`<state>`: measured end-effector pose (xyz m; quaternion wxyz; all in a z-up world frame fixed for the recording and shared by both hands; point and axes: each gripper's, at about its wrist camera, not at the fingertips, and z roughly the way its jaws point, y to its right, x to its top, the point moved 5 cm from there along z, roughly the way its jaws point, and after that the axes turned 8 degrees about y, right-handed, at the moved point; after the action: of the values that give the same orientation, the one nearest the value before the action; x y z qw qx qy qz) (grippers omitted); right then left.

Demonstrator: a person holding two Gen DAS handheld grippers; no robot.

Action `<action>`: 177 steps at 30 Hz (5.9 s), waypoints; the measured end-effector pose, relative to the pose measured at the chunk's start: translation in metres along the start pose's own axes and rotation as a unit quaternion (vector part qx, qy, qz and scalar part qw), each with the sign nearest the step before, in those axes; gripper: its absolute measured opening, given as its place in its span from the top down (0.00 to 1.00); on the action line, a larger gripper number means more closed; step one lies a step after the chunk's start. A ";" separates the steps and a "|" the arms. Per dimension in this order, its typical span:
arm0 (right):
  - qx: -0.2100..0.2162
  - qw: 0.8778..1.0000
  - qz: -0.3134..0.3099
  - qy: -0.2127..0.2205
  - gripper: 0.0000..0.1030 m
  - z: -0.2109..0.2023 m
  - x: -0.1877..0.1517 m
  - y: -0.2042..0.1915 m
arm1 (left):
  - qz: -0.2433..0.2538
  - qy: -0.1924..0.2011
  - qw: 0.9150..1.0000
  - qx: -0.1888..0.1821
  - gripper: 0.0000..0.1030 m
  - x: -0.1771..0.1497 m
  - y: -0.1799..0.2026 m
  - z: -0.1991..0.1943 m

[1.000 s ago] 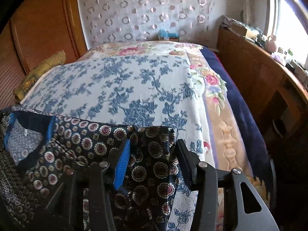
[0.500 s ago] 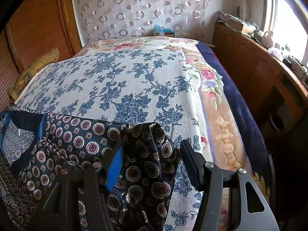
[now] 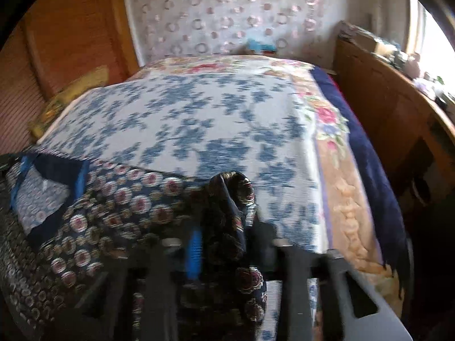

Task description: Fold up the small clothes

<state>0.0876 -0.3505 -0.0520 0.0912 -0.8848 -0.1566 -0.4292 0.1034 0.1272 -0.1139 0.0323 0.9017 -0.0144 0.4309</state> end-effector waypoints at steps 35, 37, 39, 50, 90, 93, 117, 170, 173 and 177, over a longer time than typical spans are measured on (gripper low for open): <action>-0.096 0.978 -0.055 0.176 0.92 -0.020 0.156 -0.038 | 0.016 0.140 0.989 0.050 0.95 0.184 -0.011 0.020; -0.095 0.983 -0.052 0.147 0.92 0.000 0.153 -0.045 | 0.023 0.124 0.991 0.055 0.95 0.181 -0.009 0.034; -0.102 0.986 -0.054 0.124 0.92 0.019 0.149 -0.048 | 0.029 0.108 0.992 0.062 0.95 0.173 -0.008 0.047; -0.118 0.991 -0.036 0.061 0.53 0.058 0.120 -0.077 | -0.003 0.074 0.996 0.048 0.59 0.135 -0.019 0.056; -0.039 0.998 0.035 0.036 0.97 0.004 0.070 -0.035 | -0.028 0.056 0.998 0.030 0.45 0.054 -0.014 0.030; -0.037 0.998 0.033 0.043 0.97 -0.003 0.070 -0.038 | -0.032 0.059 0.997 0.025 0.45 0.056 -0.014 0.031; -0.038 0.995 0.035 0.086 0.99 -0.029 0.064 -0.042 | -0.016 0.117 0.993 0.006 0.99 0.071 0.006 -0.010; -0.097 0.993 0.000 0.063 0.68 -0.069 0.060 -0.044 | 0.011 0.075 0.997 0.014 0.62 -0.031 0.017 -0.073; -0.093 0.993 -0.008 0.078 0.55 -0.063 0.077 -0.056 | 0.012 0.075 0.997 0.007 0.55 -0.027 0.021 -0.070; -0.060 0.995 -0.022 0.074 0.53 -0.039 0.092 -0.083 | 0.017 0.065 0.998 0.003 0.40 -0.028 0.026 -0.063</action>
<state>0.0835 -0.2661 0.0467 0.0396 -0.8506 -0.1430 -0.5044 0.0358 0.1057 -0.0946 0.0235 0.8716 -0.0266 0.4890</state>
